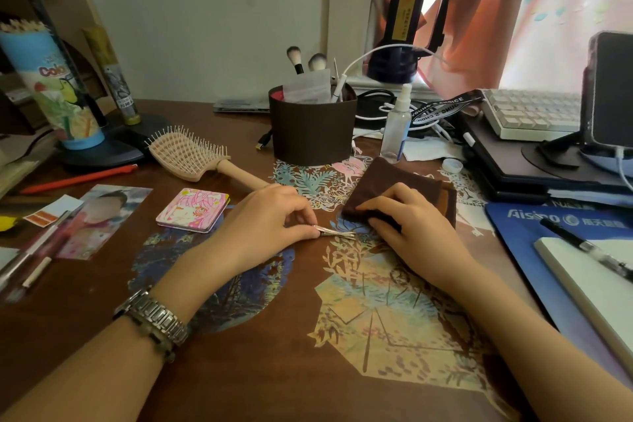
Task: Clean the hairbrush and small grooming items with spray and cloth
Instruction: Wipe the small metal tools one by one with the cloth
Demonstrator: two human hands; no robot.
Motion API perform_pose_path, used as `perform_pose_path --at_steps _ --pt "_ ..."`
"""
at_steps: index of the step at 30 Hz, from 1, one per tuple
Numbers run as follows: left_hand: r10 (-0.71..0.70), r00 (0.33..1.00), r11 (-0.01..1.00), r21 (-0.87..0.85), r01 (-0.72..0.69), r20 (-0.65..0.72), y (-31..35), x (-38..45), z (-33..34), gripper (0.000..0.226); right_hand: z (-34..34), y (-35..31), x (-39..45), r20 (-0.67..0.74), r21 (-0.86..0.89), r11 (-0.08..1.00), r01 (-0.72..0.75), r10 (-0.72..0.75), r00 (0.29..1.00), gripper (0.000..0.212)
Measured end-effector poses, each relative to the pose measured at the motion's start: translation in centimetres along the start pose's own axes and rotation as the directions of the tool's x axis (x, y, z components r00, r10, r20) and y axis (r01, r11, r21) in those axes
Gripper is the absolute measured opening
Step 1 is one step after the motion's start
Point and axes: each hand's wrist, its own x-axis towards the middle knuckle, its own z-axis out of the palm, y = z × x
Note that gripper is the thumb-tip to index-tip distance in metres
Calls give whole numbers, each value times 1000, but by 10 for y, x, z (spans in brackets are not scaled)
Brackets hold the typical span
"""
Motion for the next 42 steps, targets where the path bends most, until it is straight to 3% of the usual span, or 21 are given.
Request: perform_pose_path --at_steps 8,14,31,42 --pt "-49 990 998 26 53 -135 4 3 9 14 -3 -3 1 -66 48 999 -5 9 998 25" --pt "-65 991 992 97 76 -113 13 11 11 15 -6 -5 1 -43 6 999 32 -32 999 26" --pt "-98 992 995 0 98 -80 6 12 10 13 -3 -7 2 17 -127 989 80 -78 997 28" --pt "-112 987 994 0 112 -114 7 14 12 12 6 -21 5 -33 -80 990 112 -115 993 27"
